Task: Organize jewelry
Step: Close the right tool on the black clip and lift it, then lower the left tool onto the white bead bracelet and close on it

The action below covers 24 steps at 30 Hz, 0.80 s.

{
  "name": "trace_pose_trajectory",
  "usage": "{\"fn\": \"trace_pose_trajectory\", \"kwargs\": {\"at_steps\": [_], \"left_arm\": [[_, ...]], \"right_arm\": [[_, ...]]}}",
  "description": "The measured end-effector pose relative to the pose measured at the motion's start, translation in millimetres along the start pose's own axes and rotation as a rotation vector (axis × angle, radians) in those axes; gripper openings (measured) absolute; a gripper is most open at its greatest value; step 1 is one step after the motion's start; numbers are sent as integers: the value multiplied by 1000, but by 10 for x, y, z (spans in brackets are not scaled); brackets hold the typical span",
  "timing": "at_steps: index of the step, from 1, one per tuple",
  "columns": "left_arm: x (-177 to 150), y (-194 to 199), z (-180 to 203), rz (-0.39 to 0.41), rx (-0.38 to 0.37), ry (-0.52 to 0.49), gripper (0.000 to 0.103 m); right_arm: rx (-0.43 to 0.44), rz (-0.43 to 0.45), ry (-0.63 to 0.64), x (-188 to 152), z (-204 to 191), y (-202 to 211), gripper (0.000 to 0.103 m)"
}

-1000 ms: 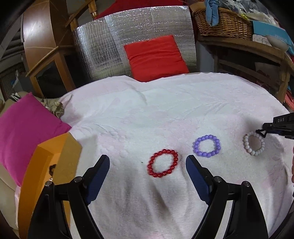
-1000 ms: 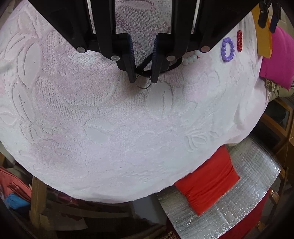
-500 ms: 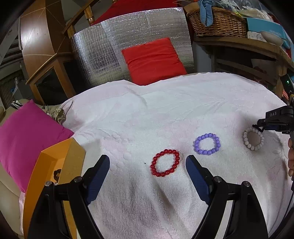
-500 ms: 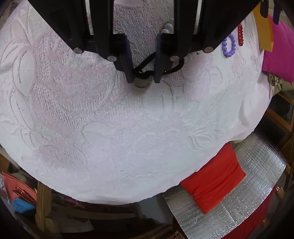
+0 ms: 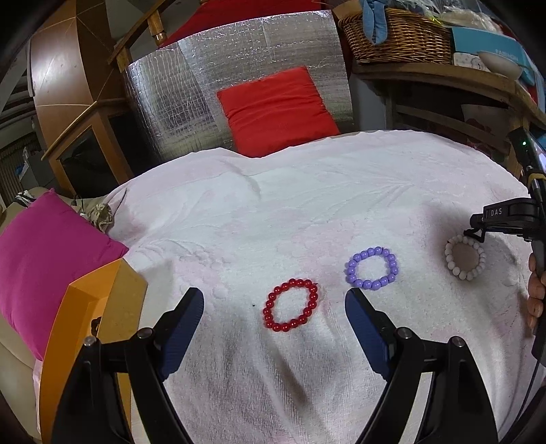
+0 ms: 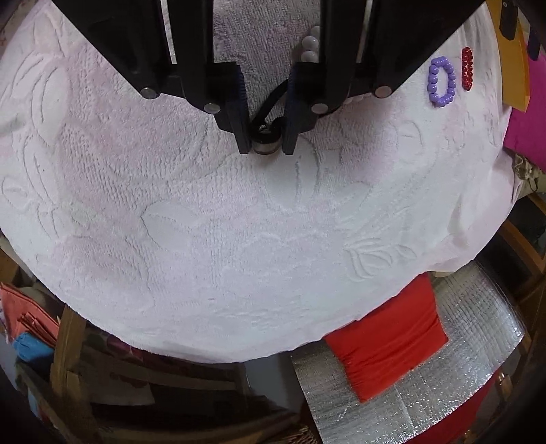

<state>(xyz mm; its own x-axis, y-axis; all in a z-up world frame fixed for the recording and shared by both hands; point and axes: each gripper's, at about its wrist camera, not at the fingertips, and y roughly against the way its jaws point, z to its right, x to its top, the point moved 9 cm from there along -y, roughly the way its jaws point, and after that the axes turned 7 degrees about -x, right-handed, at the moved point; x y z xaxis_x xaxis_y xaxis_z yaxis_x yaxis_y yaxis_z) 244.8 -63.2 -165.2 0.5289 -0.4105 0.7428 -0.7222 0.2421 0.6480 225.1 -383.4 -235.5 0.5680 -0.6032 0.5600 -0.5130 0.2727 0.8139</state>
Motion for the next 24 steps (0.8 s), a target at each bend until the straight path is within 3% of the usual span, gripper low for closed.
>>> {"fn": "trace_pose_trajectory", "kwargs": {"at_steps": [16, 24], "left_arm": [[14, -34, 44, -2, 2, -11, 85], [-14, -58, -7, -10, 18, -15, 85]], "right_arm": [[88, 89, -34, 138, -28, 342, 20], [147, 82, -65, 190, 17, 429, 20]]}}
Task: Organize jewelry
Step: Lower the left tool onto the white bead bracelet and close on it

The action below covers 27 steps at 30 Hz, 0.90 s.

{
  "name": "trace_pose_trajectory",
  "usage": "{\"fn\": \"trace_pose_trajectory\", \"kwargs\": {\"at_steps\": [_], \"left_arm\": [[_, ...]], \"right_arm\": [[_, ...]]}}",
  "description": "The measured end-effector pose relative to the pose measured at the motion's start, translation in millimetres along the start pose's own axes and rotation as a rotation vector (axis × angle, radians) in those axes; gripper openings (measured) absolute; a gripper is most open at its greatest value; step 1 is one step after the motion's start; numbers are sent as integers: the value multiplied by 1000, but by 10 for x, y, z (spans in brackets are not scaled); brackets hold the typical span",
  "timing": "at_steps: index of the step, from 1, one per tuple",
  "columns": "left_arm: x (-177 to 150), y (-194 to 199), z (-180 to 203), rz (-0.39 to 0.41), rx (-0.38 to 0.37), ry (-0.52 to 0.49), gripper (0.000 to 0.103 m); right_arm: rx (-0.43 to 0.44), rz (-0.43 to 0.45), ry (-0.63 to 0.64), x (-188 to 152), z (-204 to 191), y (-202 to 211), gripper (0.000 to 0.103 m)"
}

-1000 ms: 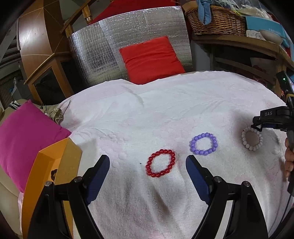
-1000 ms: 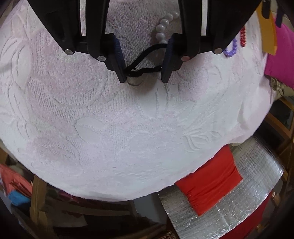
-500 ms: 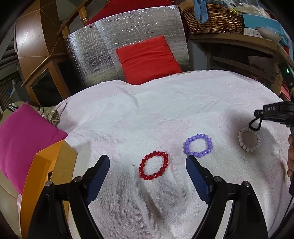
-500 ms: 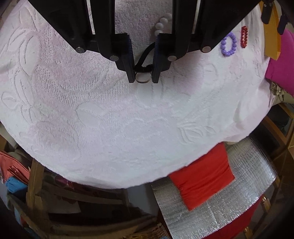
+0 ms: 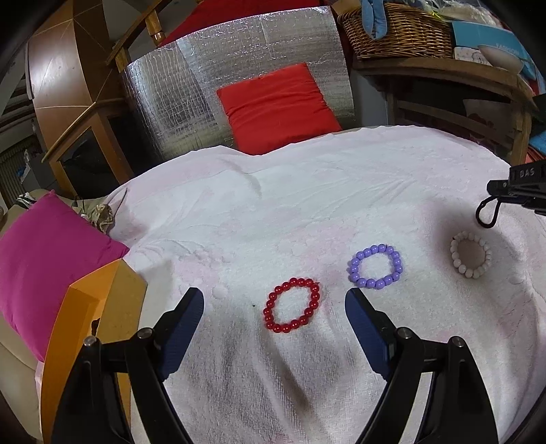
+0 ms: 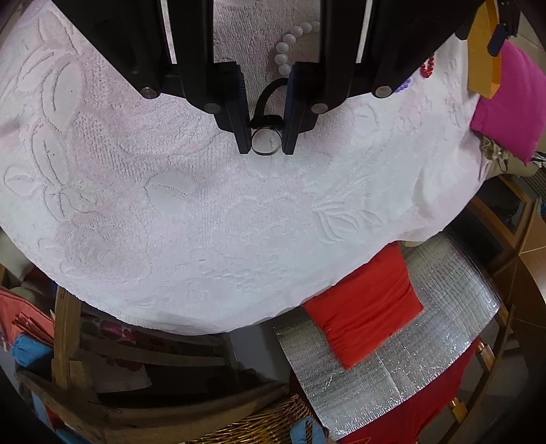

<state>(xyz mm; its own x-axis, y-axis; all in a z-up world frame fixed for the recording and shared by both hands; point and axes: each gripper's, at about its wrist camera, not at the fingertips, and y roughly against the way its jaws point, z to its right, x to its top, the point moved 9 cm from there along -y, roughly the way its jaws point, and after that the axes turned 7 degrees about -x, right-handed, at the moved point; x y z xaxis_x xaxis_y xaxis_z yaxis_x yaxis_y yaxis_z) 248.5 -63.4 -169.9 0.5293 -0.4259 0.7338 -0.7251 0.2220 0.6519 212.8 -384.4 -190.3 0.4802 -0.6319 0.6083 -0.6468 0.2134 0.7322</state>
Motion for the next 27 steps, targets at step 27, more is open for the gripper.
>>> {"fn": "trace_pose_trajectory", "kwargs": {"at_steps": [27], "left_arm": [[243, -375, 1693, -47, -438, -6, 85]], "right_arm": [[163, -89, -180, 250, 475, 77, 20]]}}
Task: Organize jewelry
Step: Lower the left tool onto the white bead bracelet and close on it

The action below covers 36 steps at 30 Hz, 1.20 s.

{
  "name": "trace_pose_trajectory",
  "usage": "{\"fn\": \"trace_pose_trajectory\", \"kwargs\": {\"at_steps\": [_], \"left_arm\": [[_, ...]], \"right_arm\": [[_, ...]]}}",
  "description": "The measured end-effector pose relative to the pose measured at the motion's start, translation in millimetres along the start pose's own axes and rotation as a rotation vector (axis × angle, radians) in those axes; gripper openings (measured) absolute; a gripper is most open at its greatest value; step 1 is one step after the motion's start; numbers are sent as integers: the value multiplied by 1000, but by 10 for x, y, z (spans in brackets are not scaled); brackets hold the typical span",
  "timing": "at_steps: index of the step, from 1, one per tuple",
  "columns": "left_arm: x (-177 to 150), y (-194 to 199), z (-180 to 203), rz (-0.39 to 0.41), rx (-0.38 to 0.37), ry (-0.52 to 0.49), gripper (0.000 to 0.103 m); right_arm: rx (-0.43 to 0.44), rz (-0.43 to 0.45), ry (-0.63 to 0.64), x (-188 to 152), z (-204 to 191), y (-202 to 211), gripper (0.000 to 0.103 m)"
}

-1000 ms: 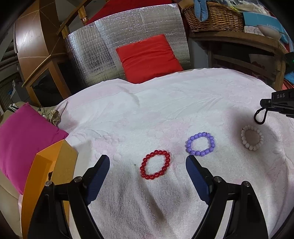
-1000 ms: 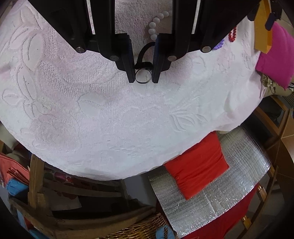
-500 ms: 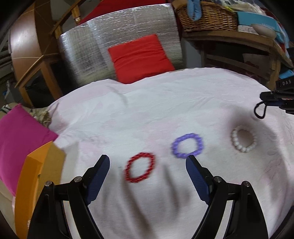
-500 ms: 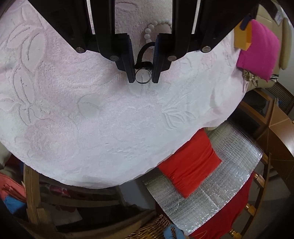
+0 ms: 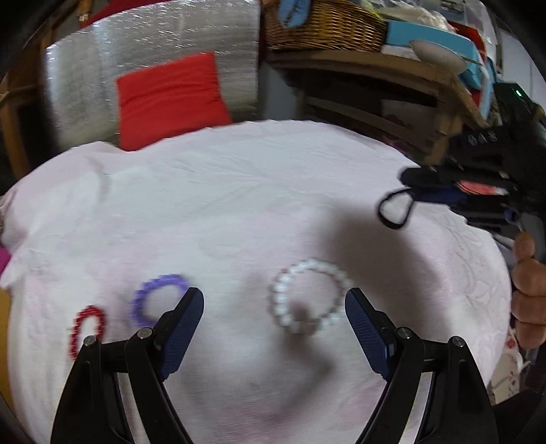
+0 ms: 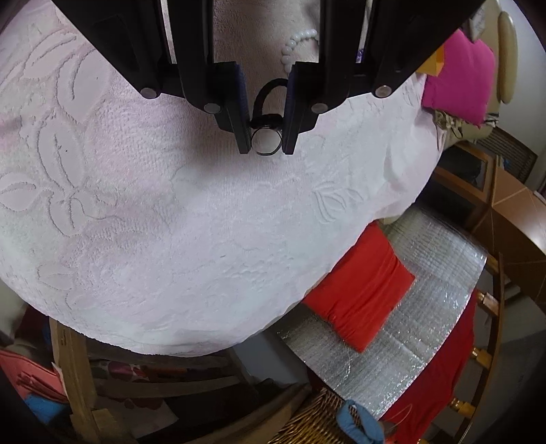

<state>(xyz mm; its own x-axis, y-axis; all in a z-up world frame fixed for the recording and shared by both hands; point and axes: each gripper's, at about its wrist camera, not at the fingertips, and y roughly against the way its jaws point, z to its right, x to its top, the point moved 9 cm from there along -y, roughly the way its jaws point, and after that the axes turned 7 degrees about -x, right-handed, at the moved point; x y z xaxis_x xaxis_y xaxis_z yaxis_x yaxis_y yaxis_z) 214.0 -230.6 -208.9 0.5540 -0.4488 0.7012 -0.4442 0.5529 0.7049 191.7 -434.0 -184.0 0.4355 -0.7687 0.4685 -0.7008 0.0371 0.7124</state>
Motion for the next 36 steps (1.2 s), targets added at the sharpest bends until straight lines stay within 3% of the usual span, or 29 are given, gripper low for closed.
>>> {"fn": "trace_pose_trajectory", "kwargs": {"at_steps": [11, 15, 16, 20, 23, 25, 26, 36], "left_arm": [[-104, -393, 195, -106, 26, -6, 85], [-70, -442, 221, -102, 46, -10, 85], [-65, -446, 226, -99, 47, -9, 83], [-39, -387, 241, -82, 50, -16, 40], [-34, -368, 232, -79, 64, -25, 24], [-28, -346, 209, -75, 74, -31, 19], [-22, -326, 206, -69, 79, -35, 10], [54, -70, 163, -15, 79, -63, 9]], "right_arm": [[-11, 14, -26, 52, 98, 37, 20], [-13, 18, -23, 49, 109, 51, 20], [-13, 19, -23, 46, 107, 58, 20], [-15, 21, -16, 34, 101, 61, 20], [-19, 22, -13, 28, 97, 60, 20], [-16, 24, -13, 25, 90, 68, 20], [-17, 26, -11, 27, 85, 70, 20], [13, 34, 9, -7, -57, 100, 20]]}}
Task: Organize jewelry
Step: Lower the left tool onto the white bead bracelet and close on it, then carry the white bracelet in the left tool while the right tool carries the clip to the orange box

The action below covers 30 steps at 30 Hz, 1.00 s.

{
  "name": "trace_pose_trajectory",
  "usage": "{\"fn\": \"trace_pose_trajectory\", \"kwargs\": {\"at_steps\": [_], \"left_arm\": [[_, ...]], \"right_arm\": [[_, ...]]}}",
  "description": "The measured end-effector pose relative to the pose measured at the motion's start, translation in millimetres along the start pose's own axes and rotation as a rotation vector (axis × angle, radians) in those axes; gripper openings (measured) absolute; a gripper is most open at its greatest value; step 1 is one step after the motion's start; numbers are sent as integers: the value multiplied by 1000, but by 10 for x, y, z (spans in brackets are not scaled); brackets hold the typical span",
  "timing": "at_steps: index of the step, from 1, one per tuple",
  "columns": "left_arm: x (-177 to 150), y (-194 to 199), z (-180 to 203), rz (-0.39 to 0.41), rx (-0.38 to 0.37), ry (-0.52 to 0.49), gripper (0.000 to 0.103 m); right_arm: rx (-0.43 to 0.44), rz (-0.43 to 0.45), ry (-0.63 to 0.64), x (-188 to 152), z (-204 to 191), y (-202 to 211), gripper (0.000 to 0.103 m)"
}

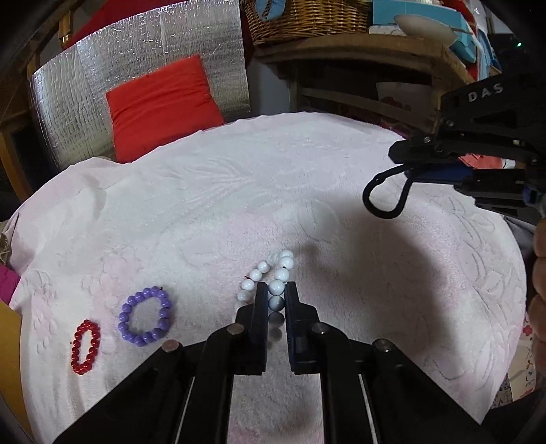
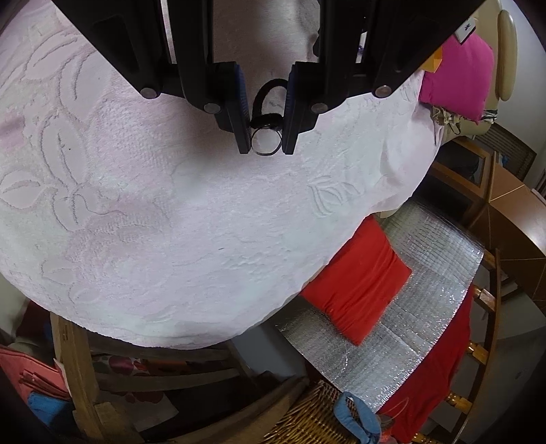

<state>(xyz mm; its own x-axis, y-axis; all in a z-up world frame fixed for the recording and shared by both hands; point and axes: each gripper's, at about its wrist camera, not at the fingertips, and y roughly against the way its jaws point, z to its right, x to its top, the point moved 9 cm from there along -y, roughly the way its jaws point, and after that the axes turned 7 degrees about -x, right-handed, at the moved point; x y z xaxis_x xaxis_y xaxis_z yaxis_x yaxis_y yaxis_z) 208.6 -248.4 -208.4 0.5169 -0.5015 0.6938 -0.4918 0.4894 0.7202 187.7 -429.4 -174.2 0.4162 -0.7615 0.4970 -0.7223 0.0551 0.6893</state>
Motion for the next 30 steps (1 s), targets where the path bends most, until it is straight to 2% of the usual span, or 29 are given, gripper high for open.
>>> {"fn": "trace_pose_trajectory", "kwargs": {"at_steps": [7, 18, 23, 30], "left_arm": [[-12, 296, -302, 39, -12, 47, 9], [-101, 948, -906, 133, 45, 112, 9], [-198, 1189, -1222, 155, 106, 160, 9], [-370, 1460, -1685, 164, 229, 221, 9]], "right_arm": [[23, -2, 7, -54, -125, 11, 20], [113, -19, 91, -340, -696, -15, 20], [157, -54, 140, -603, -1045, -89, 20], [192, -104, 229, -1042, -1516, -201, 20]]}}
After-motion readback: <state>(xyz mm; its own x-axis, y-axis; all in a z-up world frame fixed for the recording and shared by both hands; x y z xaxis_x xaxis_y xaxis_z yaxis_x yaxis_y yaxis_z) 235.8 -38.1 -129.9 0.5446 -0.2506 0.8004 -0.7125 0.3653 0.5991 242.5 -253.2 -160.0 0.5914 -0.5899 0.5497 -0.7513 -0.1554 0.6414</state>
